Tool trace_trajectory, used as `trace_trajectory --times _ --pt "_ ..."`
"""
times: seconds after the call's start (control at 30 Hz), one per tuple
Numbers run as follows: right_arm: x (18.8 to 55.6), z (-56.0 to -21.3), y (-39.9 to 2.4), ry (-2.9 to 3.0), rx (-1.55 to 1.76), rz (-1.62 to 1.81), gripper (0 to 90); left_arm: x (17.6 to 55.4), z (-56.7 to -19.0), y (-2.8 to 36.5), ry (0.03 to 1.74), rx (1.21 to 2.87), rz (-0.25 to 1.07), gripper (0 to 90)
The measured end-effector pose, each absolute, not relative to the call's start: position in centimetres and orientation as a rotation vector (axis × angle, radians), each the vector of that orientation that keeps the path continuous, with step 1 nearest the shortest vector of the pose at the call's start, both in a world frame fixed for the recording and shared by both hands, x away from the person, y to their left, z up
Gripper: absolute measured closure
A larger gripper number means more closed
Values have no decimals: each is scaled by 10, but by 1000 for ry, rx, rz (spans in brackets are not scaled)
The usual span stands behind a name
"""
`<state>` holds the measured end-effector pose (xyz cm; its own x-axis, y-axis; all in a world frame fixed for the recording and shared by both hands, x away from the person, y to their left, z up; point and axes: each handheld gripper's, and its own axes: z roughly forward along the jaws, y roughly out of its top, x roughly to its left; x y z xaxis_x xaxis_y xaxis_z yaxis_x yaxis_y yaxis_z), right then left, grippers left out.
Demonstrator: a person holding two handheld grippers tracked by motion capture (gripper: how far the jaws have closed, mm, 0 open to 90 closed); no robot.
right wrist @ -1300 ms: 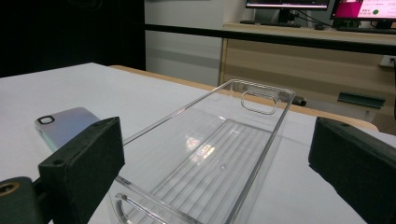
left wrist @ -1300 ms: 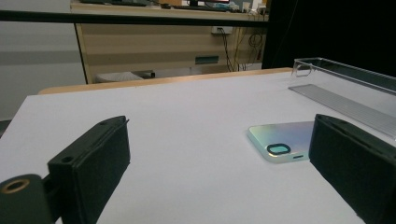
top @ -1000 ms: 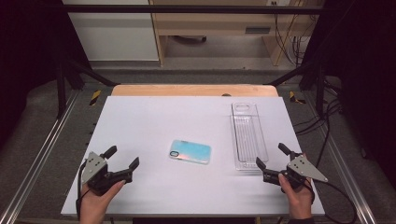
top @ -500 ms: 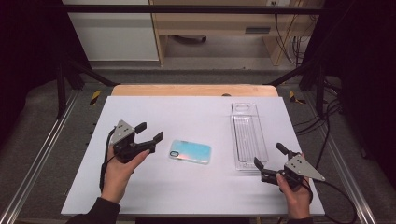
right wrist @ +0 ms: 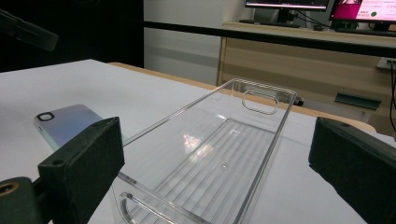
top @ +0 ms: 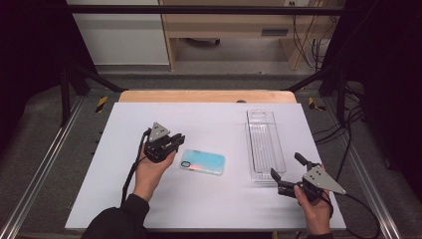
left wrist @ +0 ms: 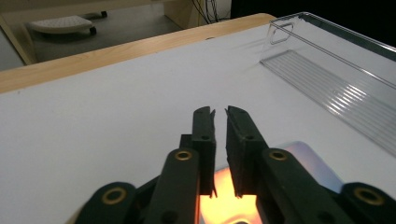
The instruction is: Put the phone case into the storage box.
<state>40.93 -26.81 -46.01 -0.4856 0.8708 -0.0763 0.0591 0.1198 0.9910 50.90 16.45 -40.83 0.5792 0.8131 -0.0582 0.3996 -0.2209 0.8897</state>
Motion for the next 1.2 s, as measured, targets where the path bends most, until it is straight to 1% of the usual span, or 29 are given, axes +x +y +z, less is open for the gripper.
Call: trace_trajectory --times 0.1,0.17,0.3,0.43,0.6,0.77,0.83,1.13,1.2 --pt "409 -460 -269 1679 919 1452 37 515 -411 162 1010 1822 516 885" --pt "410 -460 -268 1679 923 1457 38 518 -413 161 1024 1826 516 899" --pt "409 -459 -265 1690 908 1448 37 521 -414 158 1046 1846 519 900" --pt "409 -458 -265 1681 906 1458 45 527 -418 155 1082 1843 467 900" --pt "409 -458 -267 1653 914 1471 39 531 -422 152 1110 1863 458 900" --pt "410 -458 -262 1665 901 1468 38 542 -425 147 1132 1868 419 900" --pt "410 -459 -261 1670 895 1461 38 546 -425 142 1128 1894 422 900" --pt "409 -460 -263 1672 896 1457 36 554 -429 127 1136 1911 411 900" --pt "409 -460 -263 1672 896 1456 36 555 -432 120 1123 1941 415 900"
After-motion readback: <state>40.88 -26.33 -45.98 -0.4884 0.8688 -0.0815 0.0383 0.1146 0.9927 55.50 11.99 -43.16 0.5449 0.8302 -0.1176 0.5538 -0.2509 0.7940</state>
